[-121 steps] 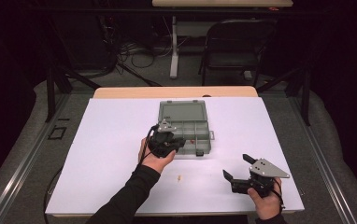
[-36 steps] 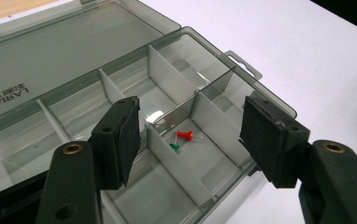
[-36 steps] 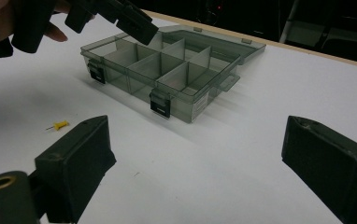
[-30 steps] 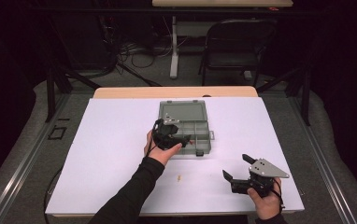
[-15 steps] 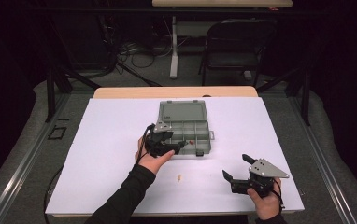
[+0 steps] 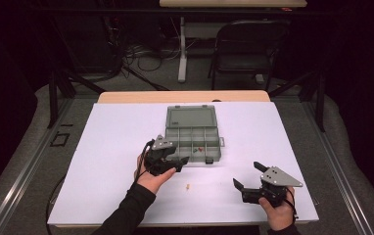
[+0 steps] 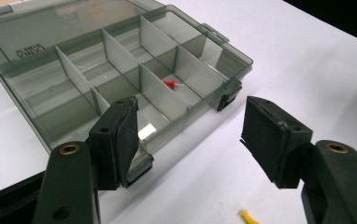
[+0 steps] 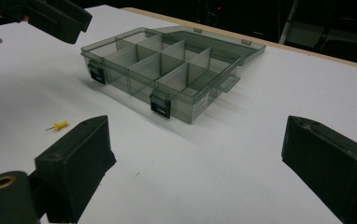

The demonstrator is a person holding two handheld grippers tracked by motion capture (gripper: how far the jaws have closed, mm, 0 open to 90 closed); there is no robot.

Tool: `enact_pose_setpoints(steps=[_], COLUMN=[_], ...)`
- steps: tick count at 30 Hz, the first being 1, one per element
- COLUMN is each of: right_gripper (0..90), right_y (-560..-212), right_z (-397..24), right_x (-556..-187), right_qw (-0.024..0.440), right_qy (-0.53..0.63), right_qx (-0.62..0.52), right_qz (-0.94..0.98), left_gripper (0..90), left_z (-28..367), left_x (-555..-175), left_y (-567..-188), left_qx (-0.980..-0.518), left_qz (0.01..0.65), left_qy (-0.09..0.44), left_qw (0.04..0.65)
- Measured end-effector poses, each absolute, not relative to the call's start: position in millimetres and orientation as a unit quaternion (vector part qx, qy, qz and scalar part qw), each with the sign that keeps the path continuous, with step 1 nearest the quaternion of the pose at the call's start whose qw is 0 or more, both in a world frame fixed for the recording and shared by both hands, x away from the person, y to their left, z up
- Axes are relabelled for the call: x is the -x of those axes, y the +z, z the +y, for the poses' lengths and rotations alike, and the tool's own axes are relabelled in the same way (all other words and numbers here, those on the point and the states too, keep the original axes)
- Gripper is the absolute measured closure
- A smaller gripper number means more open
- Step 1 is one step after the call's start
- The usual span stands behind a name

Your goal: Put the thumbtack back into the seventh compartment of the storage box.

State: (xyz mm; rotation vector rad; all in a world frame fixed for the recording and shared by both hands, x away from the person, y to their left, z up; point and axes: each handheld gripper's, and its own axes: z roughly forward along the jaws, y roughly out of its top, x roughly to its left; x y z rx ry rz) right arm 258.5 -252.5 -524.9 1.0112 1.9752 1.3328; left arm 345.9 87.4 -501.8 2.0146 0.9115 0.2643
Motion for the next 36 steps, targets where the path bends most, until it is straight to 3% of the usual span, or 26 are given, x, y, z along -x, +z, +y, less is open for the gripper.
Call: enact_pose_setpoints(steps=[23, 36], right_gripper=[8.1, 8.4], right_y=[-525.0, -524.9], right_z=[-252.5, -252.9], right_x=[-258.4, -258.3], right_qw=[0.272, 0.274], right_qy=[0.496, 0.496], right_qx=[-0.376, -0.377], right_qz=[0.733, 0.733], left_gripper=[37.0, 43.3], left_z=[99.3, 92.5], left_x=[-316.9, -310.2], left_y=[-526.0, -533.0], left_qx=[-0.816, -0.822], left_qz=[0.372, 0.365], left_qy=[0.096, 0.086], left_qw=[0.433, 0.429])
